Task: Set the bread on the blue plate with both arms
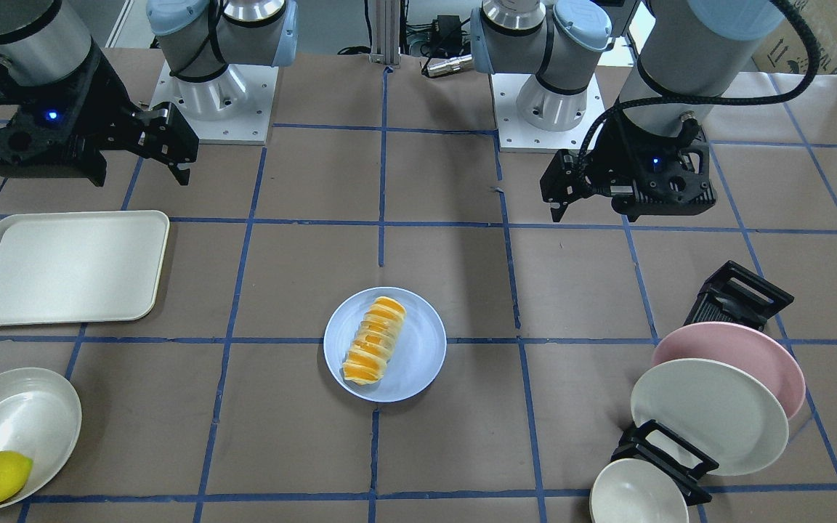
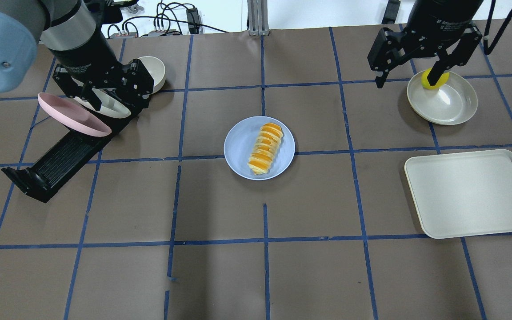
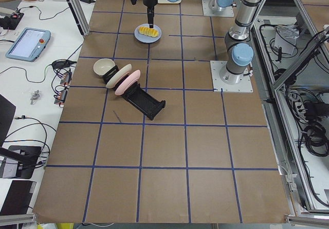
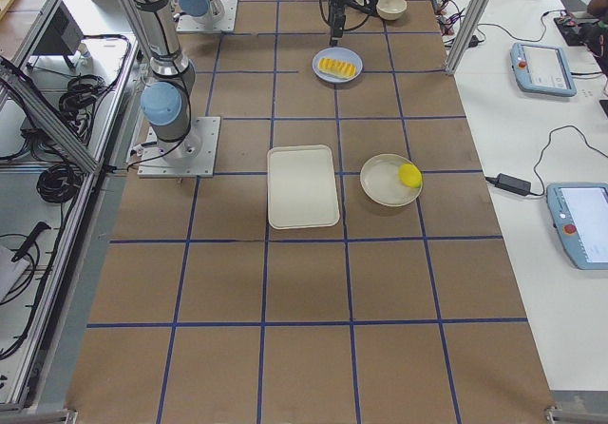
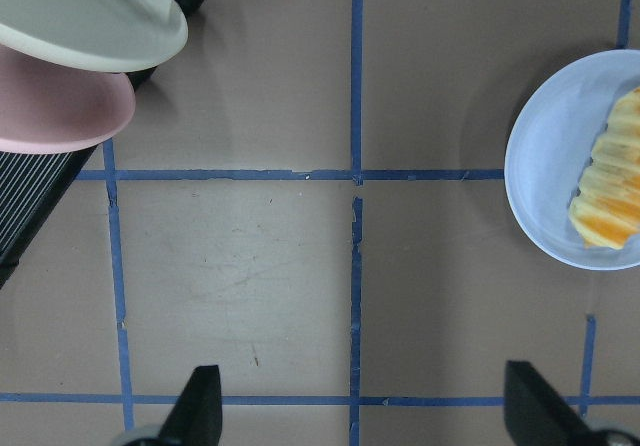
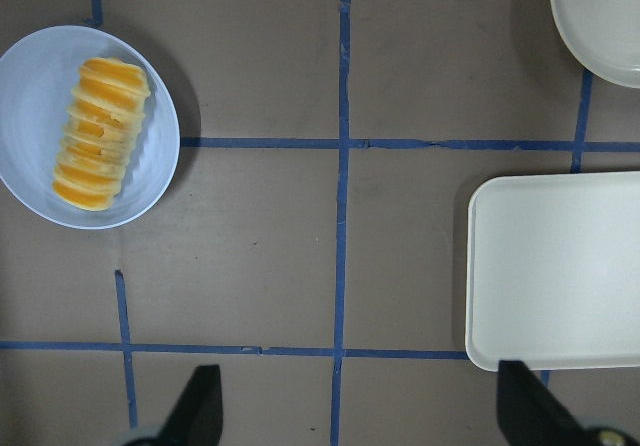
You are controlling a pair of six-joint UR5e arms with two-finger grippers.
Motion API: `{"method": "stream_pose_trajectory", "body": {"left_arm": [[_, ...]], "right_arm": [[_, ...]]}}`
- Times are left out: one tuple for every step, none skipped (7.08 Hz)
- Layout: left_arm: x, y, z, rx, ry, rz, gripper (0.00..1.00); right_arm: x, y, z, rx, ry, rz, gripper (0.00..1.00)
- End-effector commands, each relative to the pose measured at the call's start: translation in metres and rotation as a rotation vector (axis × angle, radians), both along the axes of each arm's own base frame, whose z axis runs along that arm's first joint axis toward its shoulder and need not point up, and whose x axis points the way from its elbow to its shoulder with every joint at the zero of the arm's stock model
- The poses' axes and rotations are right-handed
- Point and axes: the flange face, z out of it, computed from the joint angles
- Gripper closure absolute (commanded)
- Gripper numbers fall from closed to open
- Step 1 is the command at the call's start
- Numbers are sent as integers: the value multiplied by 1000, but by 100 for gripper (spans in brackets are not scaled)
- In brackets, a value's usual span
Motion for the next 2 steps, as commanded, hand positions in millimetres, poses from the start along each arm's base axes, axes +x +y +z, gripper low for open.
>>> {"method": "stream_pose_trajectory", "body": {"left_arm": [[0,0,2,-3,3,0,0],[0,0,1,-2,3,0,0]], "right_arm": [[1,3,1,6,1,1,4],[1,3,1,6,1,1,4]]}}
